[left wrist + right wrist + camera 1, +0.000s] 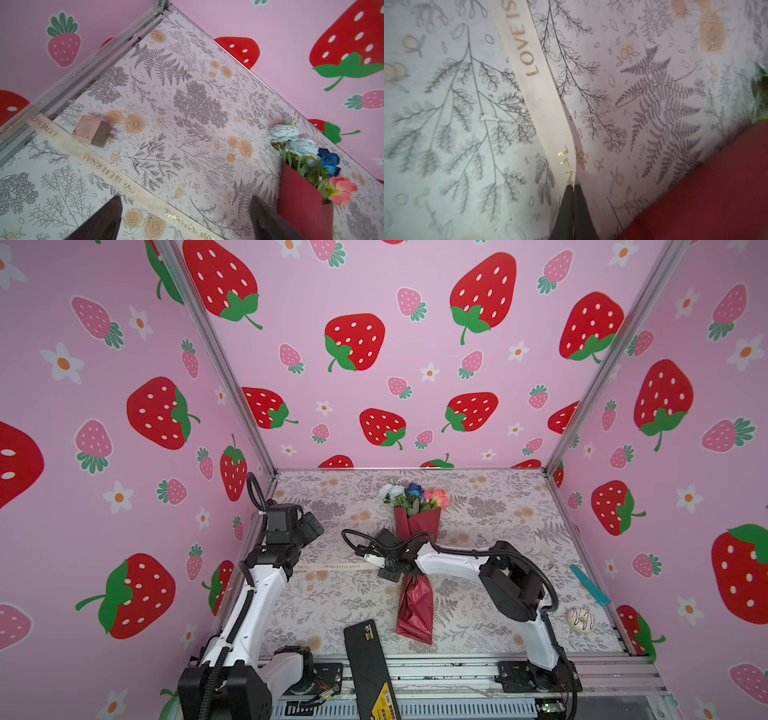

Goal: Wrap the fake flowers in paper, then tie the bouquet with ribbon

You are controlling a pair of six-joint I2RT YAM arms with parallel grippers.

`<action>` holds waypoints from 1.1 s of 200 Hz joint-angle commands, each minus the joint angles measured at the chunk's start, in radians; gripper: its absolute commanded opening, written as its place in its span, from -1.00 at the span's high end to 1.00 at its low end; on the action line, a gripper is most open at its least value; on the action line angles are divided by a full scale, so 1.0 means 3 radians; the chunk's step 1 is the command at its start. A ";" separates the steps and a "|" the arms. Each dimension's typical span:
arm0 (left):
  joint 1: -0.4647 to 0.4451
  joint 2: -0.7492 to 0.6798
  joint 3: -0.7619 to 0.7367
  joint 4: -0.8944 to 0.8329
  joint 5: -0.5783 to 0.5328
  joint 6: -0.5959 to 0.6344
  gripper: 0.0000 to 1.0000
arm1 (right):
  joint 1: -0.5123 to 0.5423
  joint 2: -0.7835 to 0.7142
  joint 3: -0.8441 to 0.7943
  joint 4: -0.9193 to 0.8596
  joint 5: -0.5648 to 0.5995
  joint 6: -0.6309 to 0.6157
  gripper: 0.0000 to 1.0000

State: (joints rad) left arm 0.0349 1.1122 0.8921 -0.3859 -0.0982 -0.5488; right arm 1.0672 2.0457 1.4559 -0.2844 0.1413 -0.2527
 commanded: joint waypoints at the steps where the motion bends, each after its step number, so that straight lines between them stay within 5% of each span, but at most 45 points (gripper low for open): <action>1: 0.0011 -0.0026 -0.0077 0.0202 0.0321 0.0205 -0.85 | -0.0170 -0.0497 -0.0127 0.0416 -0.0292 0.0219 1.00; 43: 0.0011 -0.0079 -0.0189 0.0537 0.0759 0.0388 -0.79 | -0.0305 -0.0725 -0.0263 0.0450 -0.0558 0.0345 1.00; 90: -0.0025 0.0206 -0.0276 0.1314 0.2843 0.1437 -0.63 | -0.0423 -0.0933 -0.0603 0.0811 -0.0601 0.0585 1.00; 109: -0.0088 0.0492 -0.0187 0.1289 0.3264 0.1810 -0.59 | -0.0443 -0.0993 -0.0783 0.0953 -0.0688 0.0632 1.00; 155: -0.0486 0.0980 0.0249 0.0253 0.3155 0.3279 -0.55 | -0.0484 -0.1183 -0.1054 0.1072 -0.0666 0.0727 1.00; 220: -0.0901 0.1536 0.0609 0.0406 0.3004 0.3641 -0.22 | -0.0622 -0.1533 -0.1409 0.1277 -0.0691 0.0841 1.00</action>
State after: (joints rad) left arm -0.1848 1.5169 0.9813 -0.2214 0.8093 0.4259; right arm 0.8948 1.6226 1.0607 0.0620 -0.0540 -0.0200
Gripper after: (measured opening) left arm 0.618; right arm 0.041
